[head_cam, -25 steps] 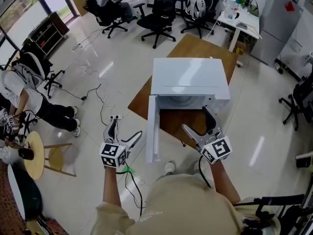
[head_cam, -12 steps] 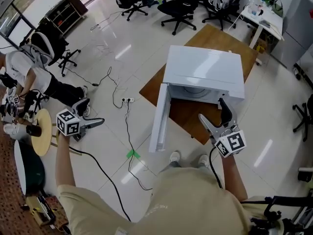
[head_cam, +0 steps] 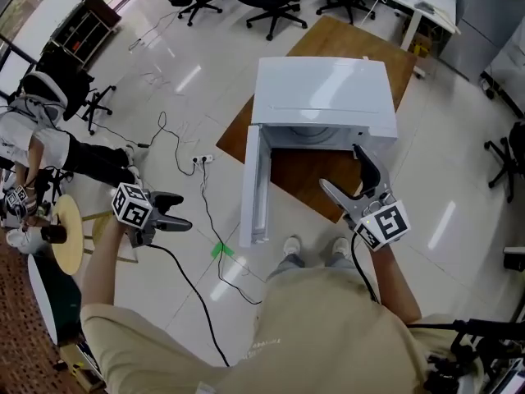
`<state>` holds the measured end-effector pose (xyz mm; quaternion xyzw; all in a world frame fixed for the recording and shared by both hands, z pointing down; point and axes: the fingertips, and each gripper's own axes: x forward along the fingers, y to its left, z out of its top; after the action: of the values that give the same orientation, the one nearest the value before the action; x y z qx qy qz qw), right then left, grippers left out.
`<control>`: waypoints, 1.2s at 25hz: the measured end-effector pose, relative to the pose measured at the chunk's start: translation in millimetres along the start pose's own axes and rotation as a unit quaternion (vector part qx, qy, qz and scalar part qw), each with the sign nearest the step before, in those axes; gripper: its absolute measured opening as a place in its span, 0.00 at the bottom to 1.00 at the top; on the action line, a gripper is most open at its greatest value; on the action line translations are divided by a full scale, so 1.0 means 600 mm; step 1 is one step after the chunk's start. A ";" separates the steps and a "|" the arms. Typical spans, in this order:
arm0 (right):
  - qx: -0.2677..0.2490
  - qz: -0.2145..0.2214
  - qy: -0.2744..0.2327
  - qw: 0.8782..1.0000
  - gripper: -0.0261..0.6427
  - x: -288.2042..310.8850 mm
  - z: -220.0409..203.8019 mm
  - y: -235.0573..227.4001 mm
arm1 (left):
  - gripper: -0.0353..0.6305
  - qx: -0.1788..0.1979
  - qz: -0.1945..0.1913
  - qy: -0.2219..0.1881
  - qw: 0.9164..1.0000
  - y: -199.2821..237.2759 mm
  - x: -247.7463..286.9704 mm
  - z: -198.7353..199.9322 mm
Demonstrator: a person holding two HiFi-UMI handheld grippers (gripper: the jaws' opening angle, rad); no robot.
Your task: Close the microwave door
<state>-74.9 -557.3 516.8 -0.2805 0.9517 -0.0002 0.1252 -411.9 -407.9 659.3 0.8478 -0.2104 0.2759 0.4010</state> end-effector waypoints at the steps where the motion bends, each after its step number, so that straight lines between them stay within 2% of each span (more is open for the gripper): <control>1: 0.001 -0.007 -0.001 1.000 0.66 -0.005 0.003 -0.005 | 0.77 -0.025 -0.014 0.006 1.000 0.001 0.019 -0.005; 3: -0.001 -0.022 -0.003 1.000 0.66 -0.017 0.013 -0.017 | 0.74 -0.061 -0.037 0.004 0.997 0.000 0.053 -0.009; 5: -0.001 -0.035 -0.004 0.999 0.66 -0.028 0.024 -0.027 | 0.70 -0.088 -0.059 -0.017 0.994 -0.006 0.087 -0.010; 10: 0.004 -0.054 -0.007 0.999 0.66 -0.050 0.033 -0.051 | 0.61 -0.150 -0.127 -0.063 0.978 -0.033 0.178 -0.014; 11: 0.004 -0.057 -0.008 0.998 0.66 -0.054 0.032 -0.056 | 0.60 -0.148 -0.137 -0.066 0.977 -0.040 0.194 -0.007; 14: 0.006 -0.062 -0.010 0.998 0.66 -0.059 0.037 -0.061 | 0.54 -0.071 -0.142 -0.074 0.985 -0.072 0.216 0.038; 15: 0.007 -0.062 -0.012 0.998 0.66 -0.060 0.040 -0.060 | 0.51 -0.058 -0.141 -0.078 0.985 -0.076 0.219 0.045; 17: 0.007 -0.063 -0.014 0.998 0.66 -0.061 0.047 -0.059 | 0.43 -0.071 -0.136 -0.093 0.984 -0.069 0.227 0.046; 18: 0.008 -0.064 -0.015 0.998 0.66 -0.061 0.049 -0.060 | 0.38 -0.102 -0.132 -0.103 0.981 -0.057 0.234 0.037; 19: 0.010 -0.064 -0.015 0.998 0.66 -0.060 0.049 -0.060 | 0.30 -0.146 -0.128 -0.111 0.975 -0.043 0.243 0.022; 21: 0.013 -0.061 -0.017 0.998 0.66 -0.059 0.049 -0.061 | 0.29 -0.234 -0.124 -0.124 0.956 -0.034 0.260 0.003; 23: 0.015 -0.058 -0.020 0.998 0.66 -0.059 0.049 -0.061 | 0.29 -0.332 -0.114 -0.130 0.927 -0.053 0.275 0.000; 24: 0.015 -0.057 -0.020 0.998 0.66 -0.060 0.048 -0.062 | 0.29 -0.369 -0.108 -0.132 0.914 -0.065 0.283 0.003; 25: 0.016 -0.057 -0.020 0.998 0.66 -0.061 0.047 -0.062 | 0.30 -0.383 -0.104 -0.137 0.907 -0.074 0.293 0.010; 26: 0.017 -0.058 -0.019 0.998 0.66 -0.062 0.046 -0.064 | 0.30 -0.365 -0.105 -0.146 0.914 -0.075 0.303 0.021; 27: 0.018 -0.059 -0.019 0.998 0.66 -0.064 0.044 -0.065 | 0.30 -0.320 -0.109 -0.159 0.927 -0.070 0.315 0.034; 28: 0.019 -0.061 -0.019 0.998 0.66 -0.065 0.044 -0.067 | 0.30 -0.285 -0.113 -0.171 0.936 -0.066 0.327 0.046; 29: 0.020 -0.062 -0.020 0.998 0.66 -0.068 0.044 -0.069 | 0.30 -0.279 -0.114 -0.182 0.936 -0.068 0.338 0.055; 30: 0.021 -0.065 -0.021 0.997 0.66 -0.071 0.044 -0.071 | 0.30 -0.297 -0.113 -0.191 0.929 -0.074 0.349 0.062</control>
<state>-11.3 -568.7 504.1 -0.3386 0.9285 -0.0223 0.1507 -216.2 -439.6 747.8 0.7448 -0.2585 -0.0136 0.6150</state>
